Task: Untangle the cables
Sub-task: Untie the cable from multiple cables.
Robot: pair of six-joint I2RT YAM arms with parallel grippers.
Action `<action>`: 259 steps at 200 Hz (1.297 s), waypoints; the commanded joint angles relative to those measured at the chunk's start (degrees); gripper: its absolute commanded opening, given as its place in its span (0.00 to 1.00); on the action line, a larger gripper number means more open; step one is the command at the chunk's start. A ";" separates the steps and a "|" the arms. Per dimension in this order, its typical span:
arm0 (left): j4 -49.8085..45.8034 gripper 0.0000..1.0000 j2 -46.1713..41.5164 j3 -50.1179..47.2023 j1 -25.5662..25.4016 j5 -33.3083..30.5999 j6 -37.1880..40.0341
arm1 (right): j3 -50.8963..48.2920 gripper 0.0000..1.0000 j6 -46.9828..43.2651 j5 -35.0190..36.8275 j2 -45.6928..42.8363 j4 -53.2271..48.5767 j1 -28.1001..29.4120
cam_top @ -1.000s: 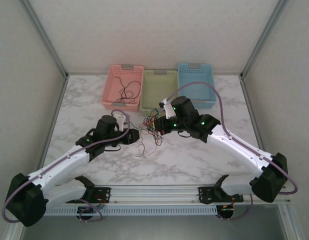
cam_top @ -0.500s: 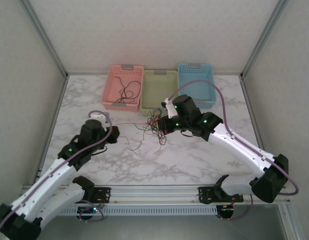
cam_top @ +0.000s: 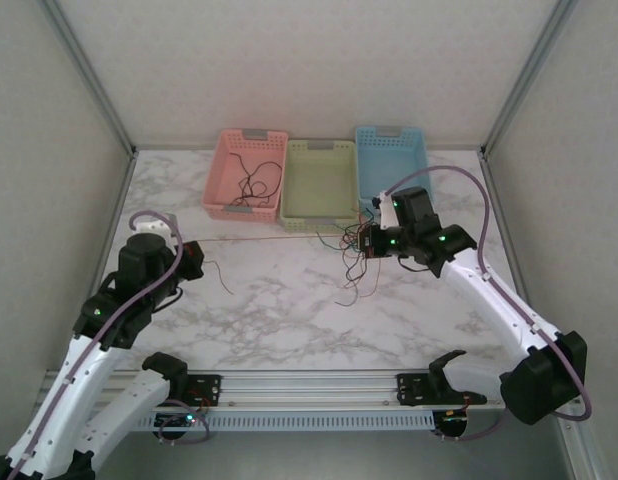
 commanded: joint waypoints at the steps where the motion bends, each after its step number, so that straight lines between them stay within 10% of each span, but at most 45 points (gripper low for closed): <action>1: -4.60 0.00 -1.37 5.07 1.21 -4.53 2.28 | -1.44 0.00 0.78 2.97 0.20 -2.03 -3.05; 230: -19.81 0.00 22.85 80.31 1.23 -1.07 11.82 | -11.32 0.06 4.85 12.33 12.59 2.06 -5.13; 259: -18.28 0.00 23.44 83.46 1.21 -1.31 12.37 | -11.41 0.28 4.49 12.47 14.89 2.45 -5.13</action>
